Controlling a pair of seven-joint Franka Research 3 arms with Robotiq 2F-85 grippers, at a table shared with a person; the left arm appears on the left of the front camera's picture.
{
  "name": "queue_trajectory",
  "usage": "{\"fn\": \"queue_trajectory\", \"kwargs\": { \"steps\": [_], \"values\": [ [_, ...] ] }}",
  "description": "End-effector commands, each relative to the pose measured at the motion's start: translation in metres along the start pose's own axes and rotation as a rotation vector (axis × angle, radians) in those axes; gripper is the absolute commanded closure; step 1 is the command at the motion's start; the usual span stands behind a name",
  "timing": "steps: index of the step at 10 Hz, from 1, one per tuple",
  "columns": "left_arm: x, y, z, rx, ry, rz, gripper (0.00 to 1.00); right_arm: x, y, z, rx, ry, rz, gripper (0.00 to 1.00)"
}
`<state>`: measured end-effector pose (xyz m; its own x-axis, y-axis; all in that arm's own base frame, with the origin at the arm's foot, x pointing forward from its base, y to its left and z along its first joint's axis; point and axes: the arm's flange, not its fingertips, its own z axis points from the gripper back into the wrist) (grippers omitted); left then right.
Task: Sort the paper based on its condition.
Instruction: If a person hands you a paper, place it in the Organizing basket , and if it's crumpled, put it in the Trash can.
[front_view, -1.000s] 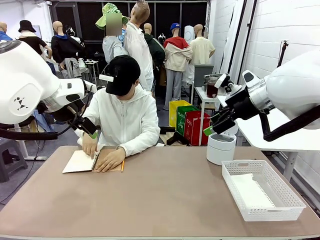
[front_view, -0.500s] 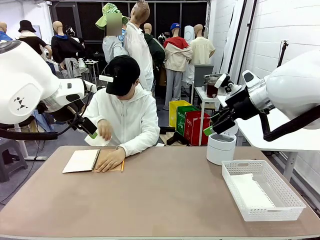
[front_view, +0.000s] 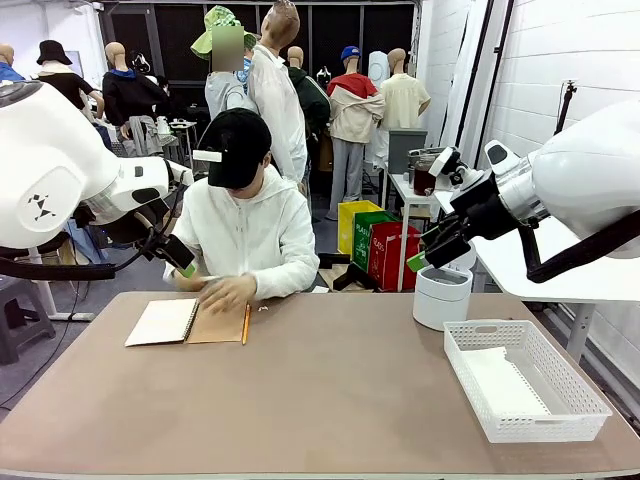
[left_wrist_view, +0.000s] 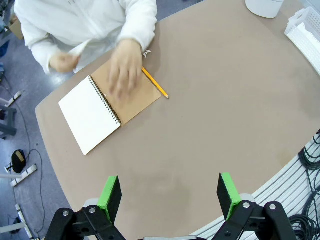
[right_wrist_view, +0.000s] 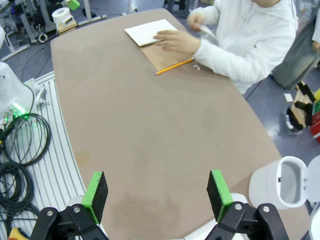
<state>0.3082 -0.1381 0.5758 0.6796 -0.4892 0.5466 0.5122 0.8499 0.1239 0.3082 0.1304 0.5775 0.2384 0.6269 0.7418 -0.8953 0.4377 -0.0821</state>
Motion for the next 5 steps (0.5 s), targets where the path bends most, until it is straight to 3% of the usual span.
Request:
{"fn": "queue_trajectory", "kwargs": {
  "steps": [1,5],
  "values": [
    [-0.0007,0.0007,0.0001,-0.001,0.0,0.001,0.0,0.0001,0.0,-0.0003,0.001,0.002,0.008,0.0],
    [-0.0007,0.0007,0.0001,-0.001,0.0,0.001,0.0,0.0001,0.0,-0.0003,0.001,0.002,0.008,0.0]
  ]
}}
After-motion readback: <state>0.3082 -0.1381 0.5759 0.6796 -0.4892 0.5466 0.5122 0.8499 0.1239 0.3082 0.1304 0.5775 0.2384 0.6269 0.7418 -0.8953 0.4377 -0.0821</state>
